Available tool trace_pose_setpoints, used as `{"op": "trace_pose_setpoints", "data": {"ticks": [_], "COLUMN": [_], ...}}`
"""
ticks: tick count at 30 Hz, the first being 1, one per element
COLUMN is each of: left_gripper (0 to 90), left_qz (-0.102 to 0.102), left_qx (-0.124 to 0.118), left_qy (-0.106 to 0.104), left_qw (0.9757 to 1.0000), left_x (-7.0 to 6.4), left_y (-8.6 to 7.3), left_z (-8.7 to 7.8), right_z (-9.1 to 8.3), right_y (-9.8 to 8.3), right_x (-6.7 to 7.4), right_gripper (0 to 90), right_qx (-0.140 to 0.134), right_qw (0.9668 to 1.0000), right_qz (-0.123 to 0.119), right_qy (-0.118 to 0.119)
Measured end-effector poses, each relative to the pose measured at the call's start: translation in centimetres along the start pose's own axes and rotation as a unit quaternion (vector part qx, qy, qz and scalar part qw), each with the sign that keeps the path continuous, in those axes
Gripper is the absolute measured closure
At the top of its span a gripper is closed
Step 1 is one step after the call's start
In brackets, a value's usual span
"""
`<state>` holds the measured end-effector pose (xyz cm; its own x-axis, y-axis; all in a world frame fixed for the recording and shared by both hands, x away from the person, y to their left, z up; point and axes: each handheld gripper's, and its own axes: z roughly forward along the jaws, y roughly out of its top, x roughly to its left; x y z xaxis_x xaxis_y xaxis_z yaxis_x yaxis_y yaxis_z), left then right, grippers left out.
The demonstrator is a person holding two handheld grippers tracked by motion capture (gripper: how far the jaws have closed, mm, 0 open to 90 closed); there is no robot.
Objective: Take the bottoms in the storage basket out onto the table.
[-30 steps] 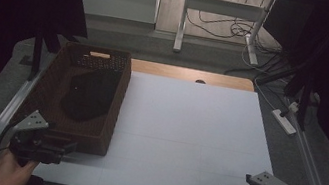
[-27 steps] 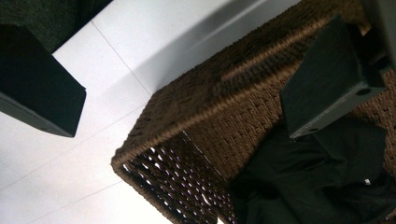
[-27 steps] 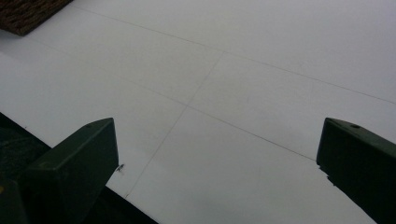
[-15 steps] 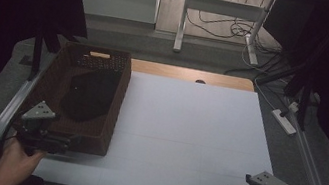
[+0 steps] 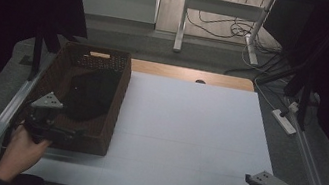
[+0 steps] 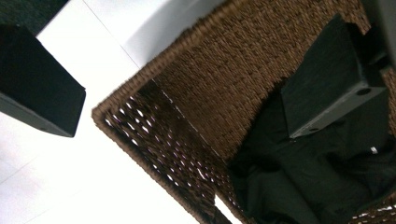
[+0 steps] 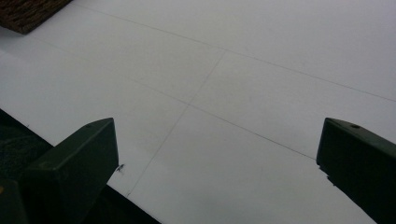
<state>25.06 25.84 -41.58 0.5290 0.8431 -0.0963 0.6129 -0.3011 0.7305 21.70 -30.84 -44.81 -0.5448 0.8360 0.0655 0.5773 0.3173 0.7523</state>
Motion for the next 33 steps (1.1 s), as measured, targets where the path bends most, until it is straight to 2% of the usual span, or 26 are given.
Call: {"op": "trace_pose_setpoints", "data": {"ticks": [4,7,9,13,18,22,30,33], "left_gripper": [0.0,0.0,0.0,0.0,0.0,0.0,0.0,0.0], "left_qz": [0.014,0.013,0.014,0.008,0.015,0.011,-0.003,-0.014], "left_qx": [0.004,0.004,0.010,0.023,0.018,0.016,0.027,0.026], "left_qy": [0.012,0.008,0.009,-0.001,-0.001,-0.006,0.006,-0.001], "left_qw": [0.9998,0.9999,0.9998,0.9997,0.9997,0.9998,0.9996,0.9996], "left_x": [0.3,0.8,1.2,2.0,2.5,2.9,3.9,4.6], "left_y": [0.5,0.9,1.2,1.9,2.8,3.5,4.9,5.3], "left_z": [0.4,0.6,0.8,1.4,1.8,2.4,3.1,3.6], "right_z": [0.0,0.0,0.0,0.1,0.1,0.1,0.0,0.0], "right_y": [0.0,0.0,0.0,0.0,0.0,0.0,0.0,0.0], "right_x": [0.0,0.0,0.0,0.0,0.0,-0.1,-0.2,-0.2], "right_gripper": [0.0,0.0,0.0,0.0,0.0,0.0,0.0,0.0], "right_qx": [0.002,0.003,0.002,0.004,0.006,0.006,0.001,0.002], "right_qw": [1.0000,1.0000,1.0000,1.0000,1.0000,1.0000,0.9999,0.9999], "right_qz": [-0.002,-0.002,-0.002,-0.002,-0.001,0.002,0.005,0.005], "right_qy": [0.001,0.001,0.002,0.003,0.005,0.005,0.011,0.012]}}
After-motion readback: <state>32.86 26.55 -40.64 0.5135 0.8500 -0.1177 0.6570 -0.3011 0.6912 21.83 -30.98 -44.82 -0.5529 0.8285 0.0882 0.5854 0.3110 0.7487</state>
